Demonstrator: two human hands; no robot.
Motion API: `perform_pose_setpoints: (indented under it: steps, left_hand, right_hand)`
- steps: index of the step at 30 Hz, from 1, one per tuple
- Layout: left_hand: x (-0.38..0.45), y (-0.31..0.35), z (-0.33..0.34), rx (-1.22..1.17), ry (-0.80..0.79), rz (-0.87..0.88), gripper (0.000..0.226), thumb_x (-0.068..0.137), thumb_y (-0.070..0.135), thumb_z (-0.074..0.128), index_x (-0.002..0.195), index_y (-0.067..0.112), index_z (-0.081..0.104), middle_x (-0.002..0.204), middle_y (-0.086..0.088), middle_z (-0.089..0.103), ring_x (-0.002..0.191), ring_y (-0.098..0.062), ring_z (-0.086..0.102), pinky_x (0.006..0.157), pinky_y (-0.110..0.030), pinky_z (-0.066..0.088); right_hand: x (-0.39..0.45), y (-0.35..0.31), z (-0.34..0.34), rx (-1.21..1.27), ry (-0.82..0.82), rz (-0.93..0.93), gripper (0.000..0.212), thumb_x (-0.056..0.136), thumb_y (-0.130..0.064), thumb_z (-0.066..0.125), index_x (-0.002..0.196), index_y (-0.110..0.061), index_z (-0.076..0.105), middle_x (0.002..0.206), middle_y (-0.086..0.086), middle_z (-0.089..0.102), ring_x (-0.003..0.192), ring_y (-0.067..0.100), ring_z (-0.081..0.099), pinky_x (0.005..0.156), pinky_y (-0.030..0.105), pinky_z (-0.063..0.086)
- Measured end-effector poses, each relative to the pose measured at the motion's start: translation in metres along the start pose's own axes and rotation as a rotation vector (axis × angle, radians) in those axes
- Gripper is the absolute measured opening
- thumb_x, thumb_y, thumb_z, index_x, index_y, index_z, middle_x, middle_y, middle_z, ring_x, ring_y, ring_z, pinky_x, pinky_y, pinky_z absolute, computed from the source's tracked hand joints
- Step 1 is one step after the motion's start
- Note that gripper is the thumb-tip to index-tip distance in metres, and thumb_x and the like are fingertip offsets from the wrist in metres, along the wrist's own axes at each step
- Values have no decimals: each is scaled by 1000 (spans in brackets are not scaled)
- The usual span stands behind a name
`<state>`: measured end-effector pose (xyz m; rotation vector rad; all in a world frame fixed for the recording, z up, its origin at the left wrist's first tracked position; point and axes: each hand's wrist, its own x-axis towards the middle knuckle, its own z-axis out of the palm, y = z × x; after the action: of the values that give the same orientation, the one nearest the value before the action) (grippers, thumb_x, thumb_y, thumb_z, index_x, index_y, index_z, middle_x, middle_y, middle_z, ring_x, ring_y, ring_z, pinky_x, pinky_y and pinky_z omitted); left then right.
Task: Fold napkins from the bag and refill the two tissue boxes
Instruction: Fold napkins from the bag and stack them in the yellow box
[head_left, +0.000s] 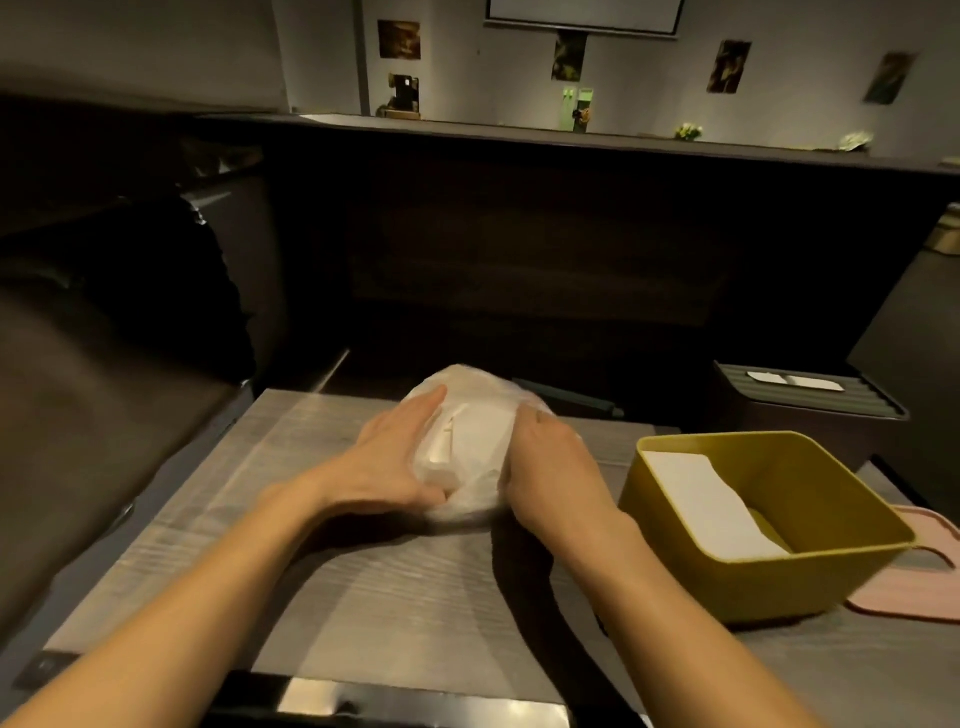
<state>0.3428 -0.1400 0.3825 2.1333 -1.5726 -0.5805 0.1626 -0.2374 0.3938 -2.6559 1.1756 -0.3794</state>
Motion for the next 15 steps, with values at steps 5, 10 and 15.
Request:
perform_pose_setpoints:
  steps: [5,10,15]
  left_hand:
    - [-9,5,5,13,72,38,130,72,48,88,163,34,-4,167,8,16,153,-22,16,124,-45,16]
    - [-6,8,9,223,161,74,137,64,70,81,162,27,-4,149,5,32,136,-20,33,116,-42,24]
    - [-8,4,6,294,208,77,134,62,81,74,162,26,3,148,2,25,136,-22,30,116,-41,23]
  right_hand:
    - [-25,-3,-15,122,72,-186,65,93,-23,74,149,-18,43,154,1,44,143,16,41,116,33,41]
    - [-28,-23,-38,217,109,-212,49,99,-22,65,147,-25,52,146,-4,54,133,15,52,101,26,43]
    - [-20,-16,-28,15,-174,-185,90,82,-64,74,152,-20,39,149,1,49,135,21,47,111,39,42]
